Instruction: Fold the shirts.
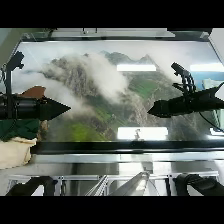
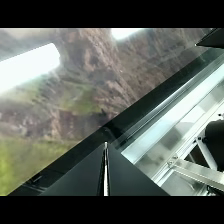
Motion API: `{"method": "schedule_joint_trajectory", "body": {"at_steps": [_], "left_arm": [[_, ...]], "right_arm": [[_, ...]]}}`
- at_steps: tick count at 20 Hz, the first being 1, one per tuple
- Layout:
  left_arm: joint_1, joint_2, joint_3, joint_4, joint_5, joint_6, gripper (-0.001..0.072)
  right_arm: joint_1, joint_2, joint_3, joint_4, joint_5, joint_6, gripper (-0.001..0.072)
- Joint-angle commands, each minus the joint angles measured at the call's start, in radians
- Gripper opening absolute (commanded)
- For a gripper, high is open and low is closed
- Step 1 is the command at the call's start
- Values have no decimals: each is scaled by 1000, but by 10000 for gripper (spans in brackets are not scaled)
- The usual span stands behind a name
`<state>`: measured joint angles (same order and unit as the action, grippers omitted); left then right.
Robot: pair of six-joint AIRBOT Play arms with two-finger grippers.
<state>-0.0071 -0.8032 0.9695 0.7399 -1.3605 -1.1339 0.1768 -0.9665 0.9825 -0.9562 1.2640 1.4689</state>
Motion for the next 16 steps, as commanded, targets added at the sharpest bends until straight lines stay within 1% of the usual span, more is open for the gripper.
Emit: {"method": "schedule_joint_trajectory", "body": {"at_steps": [1, 16], "left_arm": [[-1, 0, 0, -1, 0, 0, 8], [-1, 0, 0, -4, 8, 0, 8]], "right_arm": [[1, 0, 0, 0, 0, 0, 17], [1, -1, 0, 19, -19, 1, 17]]}}
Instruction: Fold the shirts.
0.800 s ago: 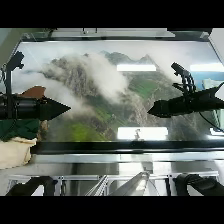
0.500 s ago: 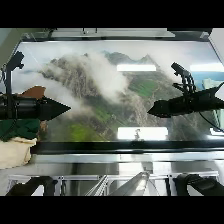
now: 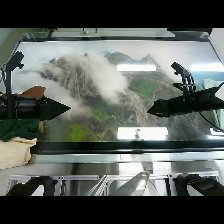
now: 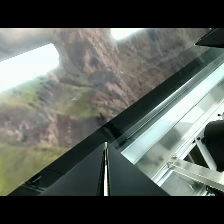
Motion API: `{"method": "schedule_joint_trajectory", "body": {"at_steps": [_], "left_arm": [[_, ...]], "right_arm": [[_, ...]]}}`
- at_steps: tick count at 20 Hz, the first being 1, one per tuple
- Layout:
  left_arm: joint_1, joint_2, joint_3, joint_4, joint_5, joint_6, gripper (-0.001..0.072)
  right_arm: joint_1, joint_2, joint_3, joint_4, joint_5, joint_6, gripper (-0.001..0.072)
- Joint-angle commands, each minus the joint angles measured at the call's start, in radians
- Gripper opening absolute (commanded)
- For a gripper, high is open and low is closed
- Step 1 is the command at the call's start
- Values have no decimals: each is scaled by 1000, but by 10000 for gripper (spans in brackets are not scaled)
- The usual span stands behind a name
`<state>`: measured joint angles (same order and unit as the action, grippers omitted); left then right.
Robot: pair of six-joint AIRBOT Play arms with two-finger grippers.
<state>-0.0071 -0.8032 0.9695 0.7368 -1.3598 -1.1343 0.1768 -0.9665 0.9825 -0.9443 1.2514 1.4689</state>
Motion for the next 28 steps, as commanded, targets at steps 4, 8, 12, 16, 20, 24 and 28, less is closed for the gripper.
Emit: {"method": "schedule_joint_trajectory", "body": {"at_steps": [4, 8, 12, 16, 20, 24, 28], "left_arm": [[17, -1, 6, 52, 99, -1, 8], [248, -75, 156, 562, 165, -196, 289], [641, -296, 295, 539, 169, -202, 349], [888, -578, 413, 387, 168, -210, 718], [945, -834, 557, 335, 167, -199, 718], [870, -1033, 716, 333, 166, -198, 716], [743, -1187, 854, 334, 114, -198, 709]], "right_arm": [[1, -27, 0, 8, -7, 1, 18], [-1, -36, 0, 6, -84, 1, 353], [-13, -37, 0, -17, -148, 5, 512], [-89, -37, 0, -24, -152, 27, 512], [-130, -42, 0, -27, -152, 27, 511], [-130, -73, 0, -27, -156, 27, 504], [-129, -133, 0, -11, -172, 27, 504]]}}
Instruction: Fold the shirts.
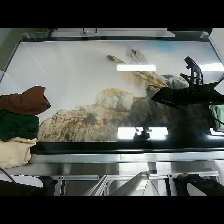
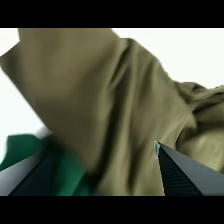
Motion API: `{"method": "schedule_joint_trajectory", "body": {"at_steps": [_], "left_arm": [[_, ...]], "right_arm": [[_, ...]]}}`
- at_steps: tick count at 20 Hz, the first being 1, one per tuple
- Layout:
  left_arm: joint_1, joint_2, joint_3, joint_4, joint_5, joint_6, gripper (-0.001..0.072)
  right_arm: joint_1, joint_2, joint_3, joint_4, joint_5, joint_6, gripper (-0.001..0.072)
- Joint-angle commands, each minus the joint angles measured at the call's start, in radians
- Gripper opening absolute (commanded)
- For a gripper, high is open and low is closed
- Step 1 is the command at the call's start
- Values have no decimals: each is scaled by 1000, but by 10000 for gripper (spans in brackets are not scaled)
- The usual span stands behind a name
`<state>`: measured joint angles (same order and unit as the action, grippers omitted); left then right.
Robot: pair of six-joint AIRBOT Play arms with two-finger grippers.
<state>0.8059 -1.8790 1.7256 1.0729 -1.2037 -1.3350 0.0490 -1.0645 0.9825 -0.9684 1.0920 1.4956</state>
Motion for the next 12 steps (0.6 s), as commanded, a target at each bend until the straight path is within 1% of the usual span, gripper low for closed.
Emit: {"method": "schedule_joint_trajectory", "body": {"at_steps": [1, 3, 4, 5, 6, 7, 8, 9, 10, 11, 12], "left_arm": [[-96, -139, 132, -1, -67, 3, 709], [-145, -171, 164, 14, -108, 46, 709], [-164, -172, 163, 54, -126, 69, 690], [-180, -171, 164, 119, -146, 70, 611], [-192, -171, 172, 188, -180, 70, 478], [-199, -171, 184, 229, -220, 69, 259], [-206, -171, 209, 235, -276, 70, 0], [-211, -171, 240, 210, -314, 49, 6], [-220, -170, 280, 126, -356, 44, 6], [-227, -163, 316, 5, -391, 47, 7], [-240, -139, 331, -159, -402, 60, 6]], "right_arm": [[-2, -51, 0, 28, -15, 0, 504], [-2, -76, 0, 71, -14, 0, 504], [-2, -84, 0, 92, -14, 0, 504], [-2, -87, 0, 104, -14, -3, 504], [-2, -87, 0, 110, -15, -7, 504], [-2, -87, 0, 110, -14, -7, 503], [-2, -87, 0, 110, -14, -7, 503], [-2, -87, 0, 111, -14, -7, 503], [-2, -87, 0, 117, -15, -7, 502], [-2, -87, 0, 121, -15, -7, 503], [-2, -87, 0, 121, -15, -8, 502]]}}
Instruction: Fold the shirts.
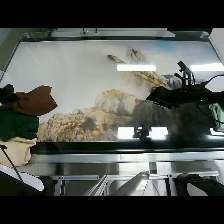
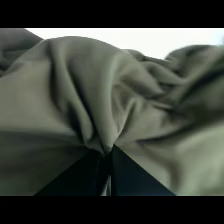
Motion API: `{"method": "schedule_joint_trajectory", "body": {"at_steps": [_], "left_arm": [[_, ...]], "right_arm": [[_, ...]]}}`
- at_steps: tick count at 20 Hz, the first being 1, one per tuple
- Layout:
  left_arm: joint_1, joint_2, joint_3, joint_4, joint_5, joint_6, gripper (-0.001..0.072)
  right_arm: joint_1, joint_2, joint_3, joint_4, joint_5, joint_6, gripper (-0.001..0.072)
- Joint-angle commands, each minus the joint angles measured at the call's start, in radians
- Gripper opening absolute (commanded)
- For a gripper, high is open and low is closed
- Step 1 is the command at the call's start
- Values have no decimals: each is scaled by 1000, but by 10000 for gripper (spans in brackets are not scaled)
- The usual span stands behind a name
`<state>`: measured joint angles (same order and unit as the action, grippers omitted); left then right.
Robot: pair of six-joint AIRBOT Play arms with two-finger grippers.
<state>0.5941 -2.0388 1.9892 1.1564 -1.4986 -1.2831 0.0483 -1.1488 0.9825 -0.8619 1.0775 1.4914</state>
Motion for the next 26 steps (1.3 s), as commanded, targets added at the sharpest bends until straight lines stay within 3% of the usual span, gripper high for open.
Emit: {"method": "schedule_joint_trajectory", "body": {"at_steps": [1, 4, 5, 7, 10, 14, 15, 16, 17, 23, 26], "left_arm": [[-48, 56, 61, -413, -104, 35, 6], [-147, 196, -24, -924, -83, 156, 6], [-192, 240, -44, -1016, -80, 171, 6], [-292, 303, -51, -1040, -74, 172, 7], [-452, 360, -51, -976, -106, 145, 7], [-632, 377, -63, -623, -93, 84, 8], [-667, 377, -82, -543, -81, 82, 40], [-700, 377, -105, -494, -64, 82, 268], [-721, 377, -124, -459, -51, 80, 337], [-638, 410, -141, -382, -114, 16, 338], [-567, 502, -344, -253, -118, -26, 338]], "right_arm": [[-1, -2, 0, 14, -1, -3, 502], [-1, -2, 0, 14, 0, -40, 501], [-1, -2, 0, 14, -1, -56, 501], [-1, 4, 2, 14, 0, -56, 501], [-10, 38, 3, 11, 0, -77, 501], [-52, 115, 3, 10, 0, -94, 502], [-64, 130, 3, 10, 0, -94, 502], [-73, 141, 3, 10, 0, -95, 503], [-76, 145, 3, 10, 0, -105, 504], [-76, 89, 3, -11, 0, -139, 504], [-76, -5, 3, -19, 5, -189, 504]]}}
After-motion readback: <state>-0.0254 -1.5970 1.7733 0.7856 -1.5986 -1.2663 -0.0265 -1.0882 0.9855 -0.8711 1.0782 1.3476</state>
